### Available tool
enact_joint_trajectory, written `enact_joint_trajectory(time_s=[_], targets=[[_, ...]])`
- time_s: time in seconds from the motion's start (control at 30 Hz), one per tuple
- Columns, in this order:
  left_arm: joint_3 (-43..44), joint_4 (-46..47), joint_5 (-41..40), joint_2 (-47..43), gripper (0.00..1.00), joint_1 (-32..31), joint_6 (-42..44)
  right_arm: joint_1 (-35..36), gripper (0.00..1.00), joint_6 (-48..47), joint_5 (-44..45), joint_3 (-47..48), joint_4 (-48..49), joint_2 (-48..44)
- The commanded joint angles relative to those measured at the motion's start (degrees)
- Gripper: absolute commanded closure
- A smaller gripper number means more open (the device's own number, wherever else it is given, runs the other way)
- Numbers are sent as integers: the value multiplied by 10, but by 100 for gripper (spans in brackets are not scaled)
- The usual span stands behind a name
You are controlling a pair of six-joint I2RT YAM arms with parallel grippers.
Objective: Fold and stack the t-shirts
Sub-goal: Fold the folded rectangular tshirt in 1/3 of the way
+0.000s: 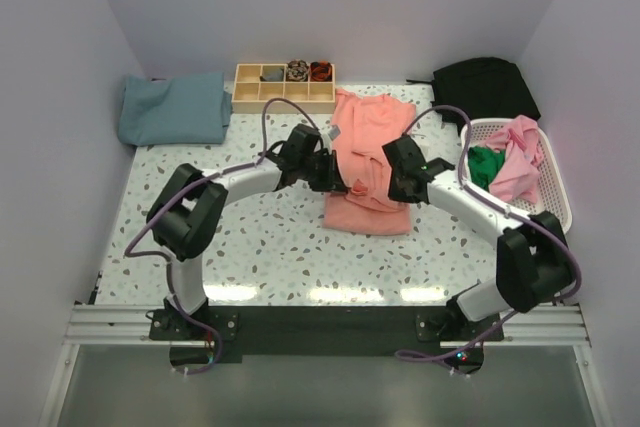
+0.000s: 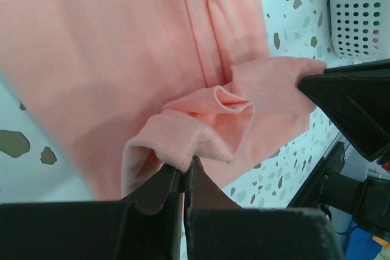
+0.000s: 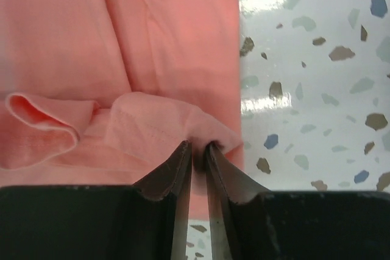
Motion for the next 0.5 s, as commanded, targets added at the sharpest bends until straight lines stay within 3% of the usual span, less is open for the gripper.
enact_joint_trajectory(time_s=[0.0, 0.07, 0.1, 0.13, 0.2, 0.27, 0.3, 0.33, 0.4, 0.47], targets=[[27, 37, 45, 32, 100, 12, 13, -10, 74, -49, -14, 57, 52, 46], [24, 58, 44, 37, 100, 15, 10, -15, 69, -62, 0, 63, 63, 68], [26, 68, 42, 40, 100, 21, 10, -25, 62, -68, 1, 72, 80, 72], [30, 69, 39, 42, 100, 25, 11, -30, 62, -73, 13, 79, 82, 78], [37, 81, 32, 41, 88, 42, 9, -43, 61, -86, 30, 102, 90, 88], [45, 86, 22, 37, 65, 53, 11, -46, 59, -100, 58, 121, 83, 87], [50, 74, 14, 30, 50, 65, 16, -46, 53, -106, 73, 132, 79, 83], [56, 66, -3, 25, 24, 71, 19, -47, 53, -112, 81, 135, 76, 77], [56, 54, -14, -1, 0, 83, 29, -47, 52, -119, 88, 139, 61, 54], [53, 28, -28, -30, 0, 86, 41, -48, 51, -124, 37, 131, 51, 33]])
